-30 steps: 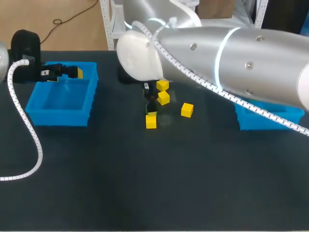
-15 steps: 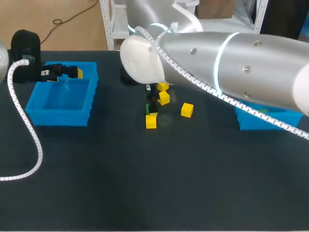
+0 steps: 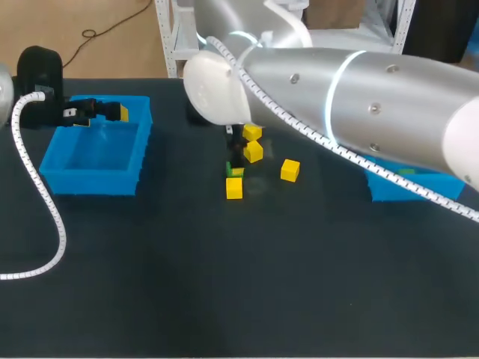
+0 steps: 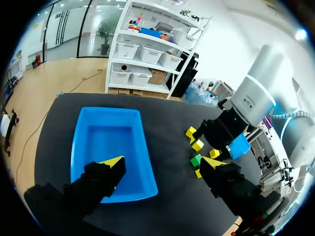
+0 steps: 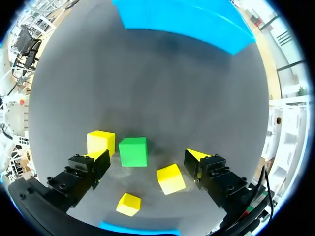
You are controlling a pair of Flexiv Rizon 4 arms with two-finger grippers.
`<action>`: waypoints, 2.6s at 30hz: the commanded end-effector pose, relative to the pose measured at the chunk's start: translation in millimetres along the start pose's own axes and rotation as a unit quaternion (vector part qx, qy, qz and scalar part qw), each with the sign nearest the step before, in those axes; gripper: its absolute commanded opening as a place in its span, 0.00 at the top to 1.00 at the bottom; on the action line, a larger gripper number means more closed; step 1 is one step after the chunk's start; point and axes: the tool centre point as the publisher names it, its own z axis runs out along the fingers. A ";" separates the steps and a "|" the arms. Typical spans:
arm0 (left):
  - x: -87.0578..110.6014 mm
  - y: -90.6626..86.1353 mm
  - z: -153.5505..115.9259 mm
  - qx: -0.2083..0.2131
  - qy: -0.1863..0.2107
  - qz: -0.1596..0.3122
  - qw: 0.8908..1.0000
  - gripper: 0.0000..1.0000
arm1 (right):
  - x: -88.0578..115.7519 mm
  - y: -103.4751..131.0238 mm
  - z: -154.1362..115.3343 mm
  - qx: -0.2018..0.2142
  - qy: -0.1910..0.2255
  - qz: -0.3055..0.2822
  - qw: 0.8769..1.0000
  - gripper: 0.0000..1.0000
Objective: Put the green cubes in the right bin and the yellow cubes in the left bin.
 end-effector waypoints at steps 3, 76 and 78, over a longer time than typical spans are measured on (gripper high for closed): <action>1.3 2.5 0.0 0.006 -0.003 0.001 1.000 0.00 | -0.8 -4.3 2.1 0.000 0.004 0.001 1.000 0.00; 1.3 2.5 0.0 0.006 -0.003 0.001 1.000 0.00 | 142.9 33.7 -90.6 0.169 -0.143 0.257 0.941 1.00; 1.3 2.5 0.0 0.006 -0.003 0.001 1.000 0.00 | 161.1 42.2 -94.6 0.178 -0.140 0.280 0.933 1.00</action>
